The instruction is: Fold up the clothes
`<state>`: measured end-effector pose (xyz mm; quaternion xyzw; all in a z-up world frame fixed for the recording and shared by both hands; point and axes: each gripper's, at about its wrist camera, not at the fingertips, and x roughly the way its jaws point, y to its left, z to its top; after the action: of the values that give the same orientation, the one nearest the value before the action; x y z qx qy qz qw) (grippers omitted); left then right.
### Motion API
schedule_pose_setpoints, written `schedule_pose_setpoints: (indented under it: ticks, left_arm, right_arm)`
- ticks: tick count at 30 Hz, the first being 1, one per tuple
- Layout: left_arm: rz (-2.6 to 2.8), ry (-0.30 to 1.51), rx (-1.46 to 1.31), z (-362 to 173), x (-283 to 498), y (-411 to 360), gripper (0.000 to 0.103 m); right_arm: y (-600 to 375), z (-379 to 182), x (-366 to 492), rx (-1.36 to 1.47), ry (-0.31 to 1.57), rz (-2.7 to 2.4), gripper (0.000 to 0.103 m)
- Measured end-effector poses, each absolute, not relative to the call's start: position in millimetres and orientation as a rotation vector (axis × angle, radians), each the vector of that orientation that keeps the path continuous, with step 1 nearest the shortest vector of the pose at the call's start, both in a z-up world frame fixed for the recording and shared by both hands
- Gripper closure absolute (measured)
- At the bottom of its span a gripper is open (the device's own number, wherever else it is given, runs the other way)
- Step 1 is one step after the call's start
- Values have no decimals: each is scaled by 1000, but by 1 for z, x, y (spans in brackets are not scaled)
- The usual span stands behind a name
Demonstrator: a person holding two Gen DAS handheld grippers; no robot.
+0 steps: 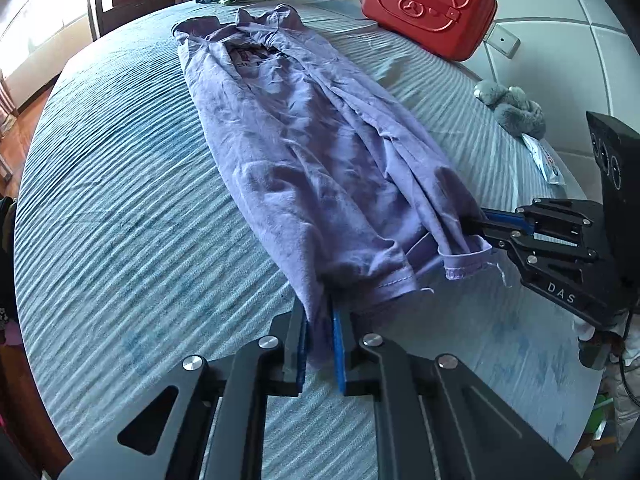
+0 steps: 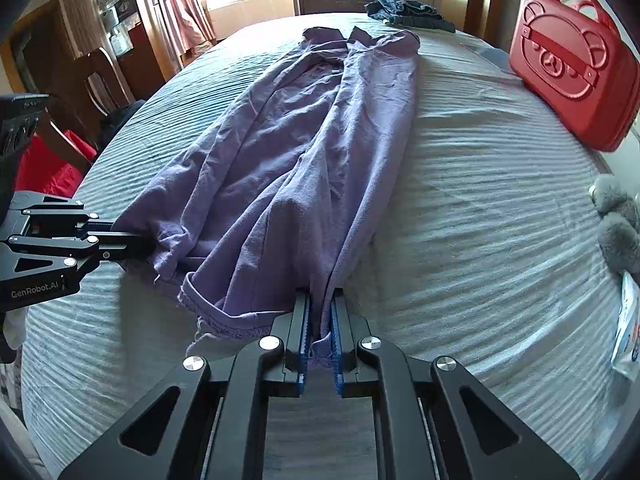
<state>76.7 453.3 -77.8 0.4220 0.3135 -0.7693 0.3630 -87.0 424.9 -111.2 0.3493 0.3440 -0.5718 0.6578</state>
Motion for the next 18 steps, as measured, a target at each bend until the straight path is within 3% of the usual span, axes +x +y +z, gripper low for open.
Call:
schedule_pose_setpoints:
  ticks: [7, 18]
  left_arm:
    - [-2101, 791, 1055, -49, 95, 424, 94]
    - [-2354, 775, 1093, -2, 108, 302, 94]
  right_arm:
    - [412, -84, -79, 840, 690, -1349, 97]
    - [347, -19, -57, 898, 587, -1656, 97]
